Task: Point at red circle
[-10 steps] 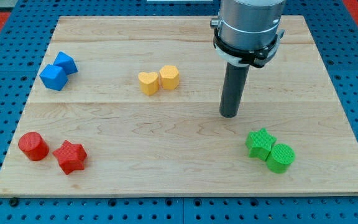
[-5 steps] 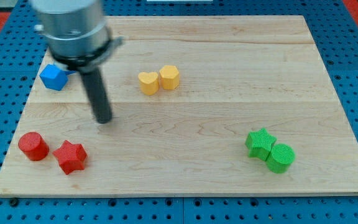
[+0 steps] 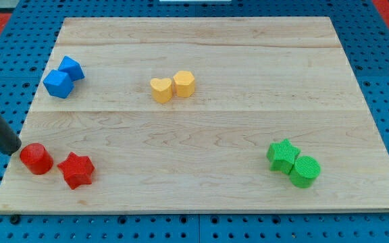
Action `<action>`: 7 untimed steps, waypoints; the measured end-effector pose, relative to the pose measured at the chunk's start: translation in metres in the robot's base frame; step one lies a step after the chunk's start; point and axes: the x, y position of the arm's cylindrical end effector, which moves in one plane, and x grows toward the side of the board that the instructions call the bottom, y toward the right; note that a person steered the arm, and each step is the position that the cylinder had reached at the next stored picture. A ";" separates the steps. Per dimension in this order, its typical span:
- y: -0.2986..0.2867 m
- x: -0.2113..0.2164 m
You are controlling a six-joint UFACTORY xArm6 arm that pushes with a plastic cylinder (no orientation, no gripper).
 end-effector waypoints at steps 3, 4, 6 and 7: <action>-0.004 0.000; -0.005 0.000; -0.007 0.000; -0.009 0.000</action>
